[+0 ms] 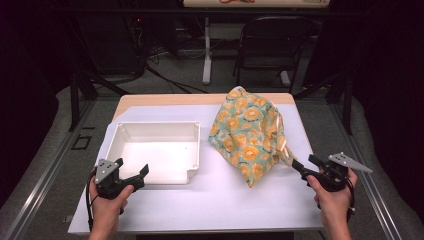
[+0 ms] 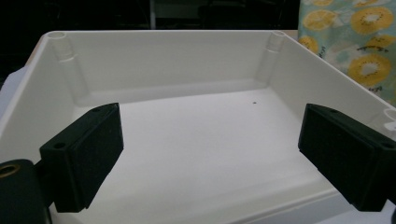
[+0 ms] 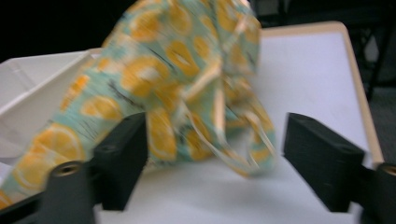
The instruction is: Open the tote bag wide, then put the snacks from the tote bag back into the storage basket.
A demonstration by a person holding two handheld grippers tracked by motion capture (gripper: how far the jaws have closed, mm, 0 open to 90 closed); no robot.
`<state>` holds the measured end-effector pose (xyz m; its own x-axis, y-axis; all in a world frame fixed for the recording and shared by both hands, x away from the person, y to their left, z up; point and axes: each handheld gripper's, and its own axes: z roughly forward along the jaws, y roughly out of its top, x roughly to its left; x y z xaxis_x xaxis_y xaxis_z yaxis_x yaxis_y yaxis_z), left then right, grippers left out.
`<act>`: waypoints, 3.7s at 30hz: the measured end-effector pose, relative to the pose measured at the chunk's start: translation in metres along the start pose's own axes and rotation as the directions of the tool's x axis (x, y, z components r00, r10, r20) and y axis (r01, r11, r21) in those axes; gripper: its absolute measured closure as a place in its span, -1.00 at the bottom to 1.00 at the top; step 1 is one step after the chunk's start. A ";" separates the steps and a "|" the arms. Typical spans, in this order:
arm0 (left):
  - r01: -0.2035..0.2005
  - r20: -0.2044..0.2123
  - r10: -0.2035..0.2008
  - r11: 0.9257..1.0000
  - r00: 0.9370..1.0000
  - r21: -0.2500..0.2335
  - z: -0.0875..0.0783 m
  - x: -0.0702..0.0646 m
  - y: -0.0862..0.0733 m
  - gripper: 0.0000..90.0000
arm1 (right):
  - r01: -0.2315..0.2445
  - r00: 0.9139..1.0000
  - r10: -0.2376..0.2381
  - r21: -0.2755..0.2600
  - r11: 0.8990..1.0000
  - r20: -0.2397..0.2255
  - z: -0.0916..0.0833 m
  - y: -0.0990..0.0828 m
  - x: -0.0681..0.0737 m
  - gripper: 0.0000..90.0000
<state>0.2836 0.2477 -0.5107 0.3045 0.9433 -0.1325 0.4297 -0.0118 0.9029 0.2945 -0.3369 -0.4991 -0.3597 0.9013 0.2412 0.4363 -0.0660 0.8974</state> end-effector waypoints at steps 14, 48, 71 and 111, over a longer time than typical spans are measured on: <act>-0.044 -0.009 0.044 0.998 0.999 0.041 0.001 -0.002 -0.009 -0.76 | 0.012 0.999 -0.007 0.130 0.991 -0.033 0.113 0.074 0.044 -0.97; -0.104 0.064 0.103 0.994 0.993 0.019 0.009 -0.047 0.007 -0.68 | 0.205 0.966 -0.193 0.058 0.977 -0.172 0.105 0.056 0.087 1.00; -0.166 0.232 0.164 0.986 0.959 -0.013 0.051 -0.126 0.036 -0.56 | 0.281 0.926 -0.243 0.097 0.955 -0.289 0.079 -0.006 0.110 1.00; -0.331 0.471 0.275 0.943 0.838 0.039 0.107 -0.203 0.041 0.95 | 0.262 0.910 -0.167 0.214 0.941 -0.380 0.090 -0.032 0.116 0.70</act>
<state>0.3300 0.0201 -0.4908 0.7736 0.6313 -0.0552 0.3375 -0.3367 0.8790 0.3131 -0.1915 -0.5334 -0.7138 0.6680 0.2104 0.4926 0.2653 0.8288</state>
